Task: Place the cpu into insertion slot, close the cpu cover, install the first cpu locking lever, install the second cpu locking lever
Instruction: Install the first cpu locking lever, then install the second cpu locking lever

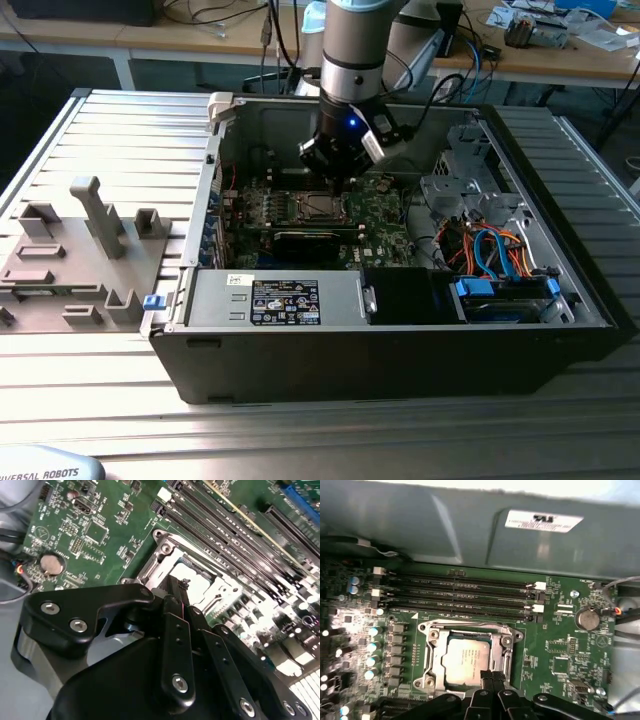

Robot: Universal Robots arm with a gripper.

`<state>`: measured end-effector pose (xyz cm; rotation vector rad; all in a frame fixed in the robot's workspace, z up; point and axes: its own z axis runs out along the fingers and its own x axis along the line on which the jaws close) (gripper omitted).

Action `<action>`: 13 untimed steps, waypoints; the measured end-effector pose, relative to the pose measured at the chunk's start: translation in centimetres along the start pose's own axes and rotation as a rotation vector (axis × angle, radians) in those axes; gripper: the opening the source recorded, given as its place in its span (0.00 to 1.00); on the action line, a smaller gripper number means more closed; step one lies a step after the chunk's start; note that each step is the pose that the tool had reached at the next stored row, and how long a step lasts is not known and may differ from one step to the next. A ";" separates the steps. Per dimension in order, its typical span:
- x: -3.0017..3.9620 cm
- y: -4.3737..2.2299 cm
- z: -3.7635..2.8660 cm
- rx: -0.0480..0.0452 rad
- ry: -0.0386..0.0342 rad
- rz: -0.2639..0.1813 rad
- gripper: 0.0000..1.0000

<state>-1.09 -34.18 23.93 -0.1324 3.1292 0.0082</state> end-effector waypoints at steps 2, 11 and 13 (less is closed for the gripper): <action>-0.01 0.00 -0.76 -0.0001 0.0000 0.000 0.11; -0.02 0.01 -1.55 -0.0005 -0.0001 0.000 0.11; -0.02 0.01 -1.55 -0.0005 -0.0001 0.000 0.11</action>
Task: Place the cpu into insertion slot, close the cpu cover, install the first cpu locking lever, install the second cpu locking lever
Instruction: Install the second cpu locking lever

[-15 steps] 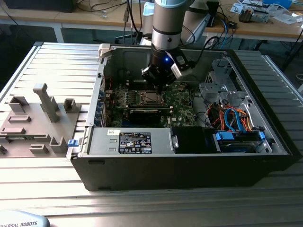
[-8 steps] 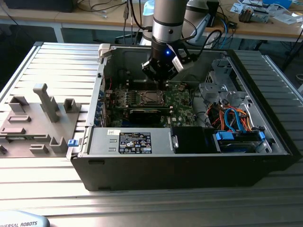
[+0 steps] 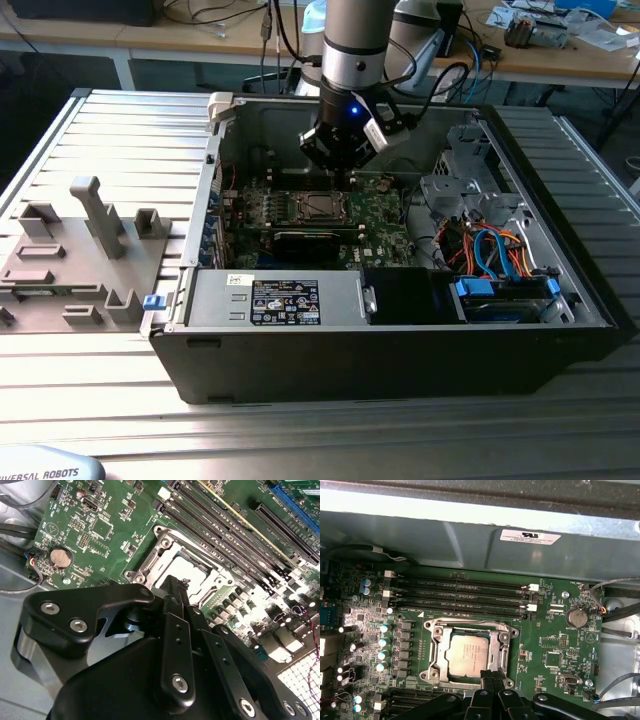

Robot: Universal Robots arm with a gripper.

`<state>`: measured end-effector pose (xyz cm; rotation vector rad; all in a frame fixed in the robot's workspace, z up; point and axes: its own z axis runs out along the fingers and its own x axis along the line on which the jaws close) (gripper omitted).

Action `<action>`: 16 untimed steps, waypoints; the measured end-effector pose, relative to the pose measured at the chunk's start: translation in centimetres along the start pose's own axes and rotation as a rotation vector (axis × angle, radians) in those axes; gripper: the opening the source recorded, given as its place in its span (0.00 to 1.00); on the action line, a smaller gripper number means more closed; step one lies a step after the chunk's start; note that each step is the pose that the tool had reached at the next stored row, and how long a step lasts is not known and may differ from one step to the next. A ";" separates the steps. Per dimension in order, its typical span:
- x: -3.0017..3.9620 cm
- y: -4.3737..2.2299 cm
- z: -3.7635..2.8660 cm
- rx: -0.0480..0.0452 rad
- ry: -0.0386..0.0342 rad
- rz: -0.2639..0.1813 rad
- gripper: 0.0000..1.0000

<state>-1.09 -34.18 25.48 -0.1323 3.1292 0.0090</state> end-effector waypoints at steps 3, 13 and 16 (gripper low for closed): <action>0.00 -0.02 0.00 -0.0001 0.0000 0.000 0.11; 0.20 -2.39 -0.01 -0.0090 -0.0008 0.000 0.11; 0.29 -3.41 -0.01 -0.0457 -0.0039 0.000 0.11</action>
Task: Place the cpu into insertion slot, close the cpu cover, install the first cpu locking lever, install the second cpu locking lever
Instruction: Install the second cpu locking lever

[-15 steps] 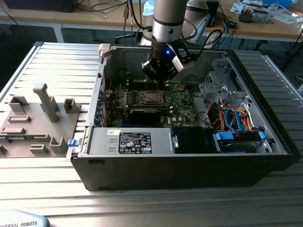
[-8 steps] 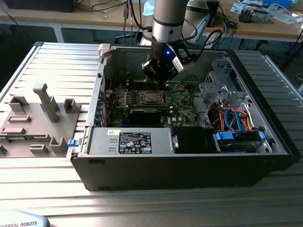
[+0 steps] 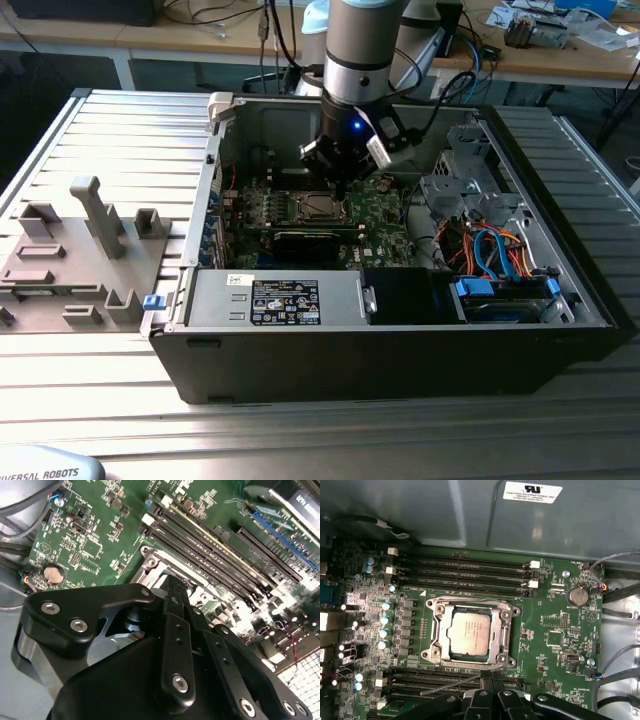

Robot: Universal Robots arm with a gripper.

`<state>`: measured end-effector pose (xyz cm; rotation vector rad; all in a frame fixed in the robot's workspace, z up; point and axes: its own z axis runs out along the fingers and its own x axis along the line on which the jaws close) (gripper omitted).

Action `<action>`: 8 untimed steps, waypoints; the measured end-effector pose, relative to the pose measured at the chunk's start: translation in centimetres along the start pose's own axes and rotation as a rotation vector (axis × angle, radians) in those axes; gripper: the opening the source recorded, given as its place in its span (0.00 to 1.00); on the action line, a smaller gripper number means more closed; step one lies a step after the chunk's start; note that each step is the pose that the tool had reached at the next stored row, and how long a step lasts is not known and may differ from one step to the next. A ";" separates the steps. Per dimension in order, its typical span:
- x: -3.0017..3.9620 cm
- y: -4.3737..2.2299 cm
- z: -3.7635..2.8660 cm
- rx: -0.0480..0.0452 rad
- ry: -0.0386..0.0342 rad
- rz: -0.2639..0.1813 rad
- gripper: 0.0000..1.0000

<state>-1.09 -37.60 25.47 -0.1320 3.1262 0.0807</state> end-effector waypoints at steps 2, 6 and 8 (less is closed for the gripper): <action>0.11 -0.62 -0.02 -0.0270 -0.0023 0.000 0.11; 0.47 -1.54 0.01 -0.0543 -0.0046 0.001 0.11; 0.94 -2.00 0.09 -0.0597 -0.0050 0.001 0.11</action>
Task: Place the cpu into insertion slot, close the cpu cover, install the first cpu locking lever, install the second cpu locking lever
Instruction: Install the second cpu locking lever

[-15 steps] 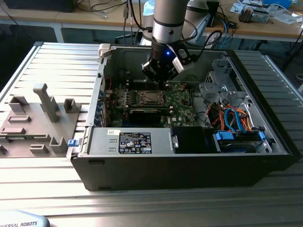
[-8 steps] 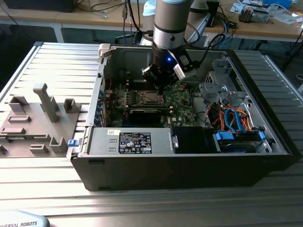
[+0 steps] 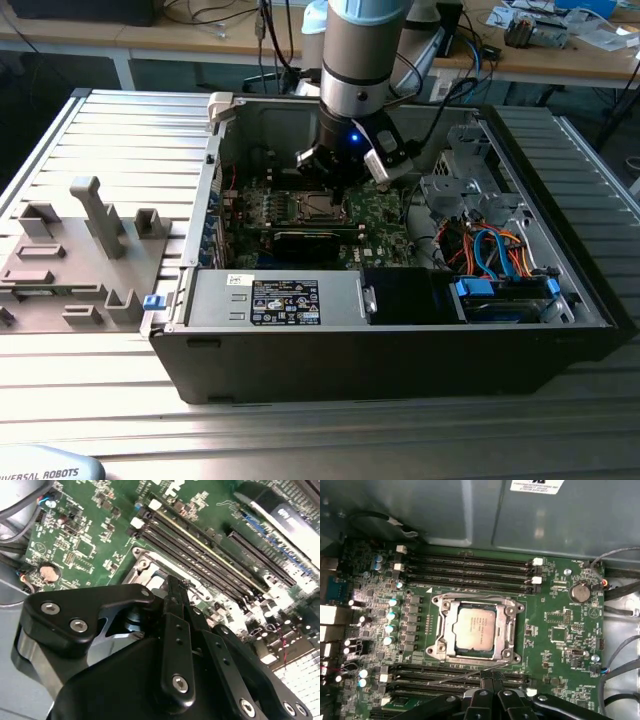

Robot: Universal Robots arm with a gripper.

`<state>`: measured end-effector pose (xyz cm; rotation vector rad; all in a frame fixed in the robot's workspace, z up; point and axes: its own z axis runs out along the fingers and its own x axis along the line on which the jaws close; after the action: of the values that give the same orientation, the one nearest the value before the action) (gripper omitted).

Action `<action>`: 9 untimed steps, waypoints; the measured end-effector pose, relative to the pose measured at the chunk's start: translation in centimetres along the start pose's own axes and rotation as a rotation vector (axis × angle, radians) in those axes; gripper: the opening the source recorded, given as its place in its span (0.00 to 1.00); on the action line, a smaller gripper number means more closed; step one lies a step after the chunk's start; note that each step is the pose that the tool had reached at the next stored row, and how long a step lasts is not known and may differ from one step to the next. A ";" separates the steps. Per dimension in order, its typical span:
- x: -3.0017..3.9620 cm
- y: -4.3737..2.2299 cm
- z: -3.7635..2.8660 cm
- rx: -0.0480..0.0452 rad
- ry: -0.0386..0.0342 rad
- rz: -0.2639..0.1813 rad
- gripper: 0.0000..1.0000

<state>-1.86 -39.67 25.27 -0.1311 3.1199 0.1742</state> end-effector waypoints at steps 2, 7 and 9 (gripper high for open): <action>0.64 -0.23 0.21 -0.0038 -0.0005 0.000 0.11; 1.25 -0.83 0.79 -0.0050 -0.0004 0.000 0.11; 1.70 -0.93 0.91 -0.0060 -0.0005 0.000 0.11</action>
<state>-3.46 -40.64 24.23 -0.1312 3.1191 0.1836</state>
